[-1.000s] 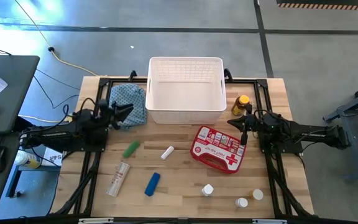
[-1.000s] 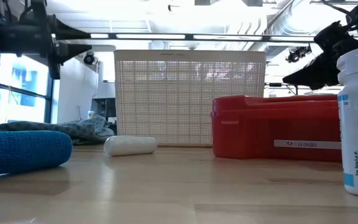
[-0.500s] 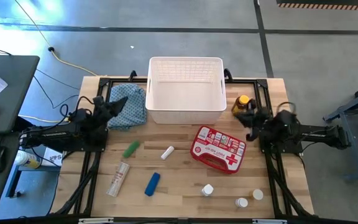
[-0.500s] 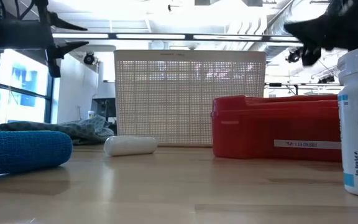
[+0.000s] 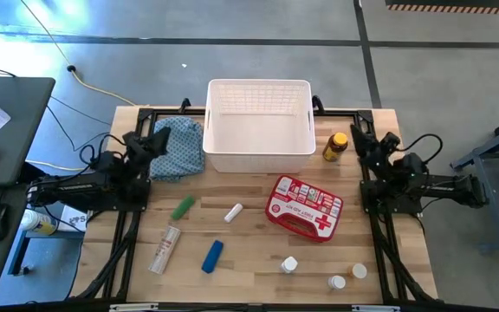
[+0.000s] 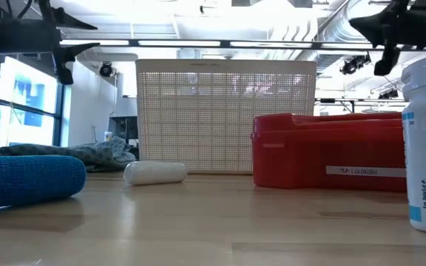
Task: Pick & place medical supplies in basket/bin
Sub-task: Put the yellow pill bottle into the white bin
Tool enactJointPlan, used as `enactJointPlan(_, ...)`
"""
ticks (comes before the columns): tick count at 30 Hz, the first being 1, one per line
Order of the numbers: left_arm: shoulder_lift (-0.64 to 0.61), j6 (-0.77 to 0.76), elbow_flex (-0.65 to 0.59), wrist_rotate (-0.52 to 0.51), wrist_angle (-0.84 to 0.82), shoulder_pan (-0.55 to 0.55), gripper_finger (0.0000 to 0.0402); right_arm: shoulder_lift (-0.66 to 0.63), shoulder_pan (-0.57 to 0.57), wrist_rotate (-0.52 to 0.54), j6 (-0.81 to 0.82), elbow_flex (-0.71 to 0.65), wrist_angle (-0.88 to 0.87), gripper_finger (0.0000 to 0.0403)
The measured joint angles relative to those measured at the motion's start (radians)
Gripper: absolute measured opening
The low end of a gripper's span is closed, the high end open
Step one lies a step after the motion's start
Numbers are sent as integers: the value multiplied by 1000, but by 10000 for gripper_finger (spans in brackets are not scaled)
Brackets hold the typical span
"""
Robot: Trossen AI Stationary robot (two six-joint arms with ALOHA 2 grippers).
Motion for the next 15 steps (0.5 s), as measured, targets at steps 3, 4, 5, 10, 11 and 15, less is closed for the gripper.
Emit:
enactJointPlan(3,0,44,23,-43,18,0,170,0,0,94,81,0,47,0)
enactJointPlan(4,2,69,44,-40,9,0,170,0,0,106,80,1,62,0)
enactJointPlan(5,7,94,70,-34,-10,0,170,0,0,111,72,8,63,1)
enactJointPlan(10,101,258,280,-34,-278,0,170,17,0,143,-90,156,-113,28)
enactJointPlan(11,131,287,333,-38,-364,0,170,26,0,159,-134,199,-186,40)
enactJointPlan(15,272,338,534,-44,-696,0,170,63,0,240,-253,406,-585,101)
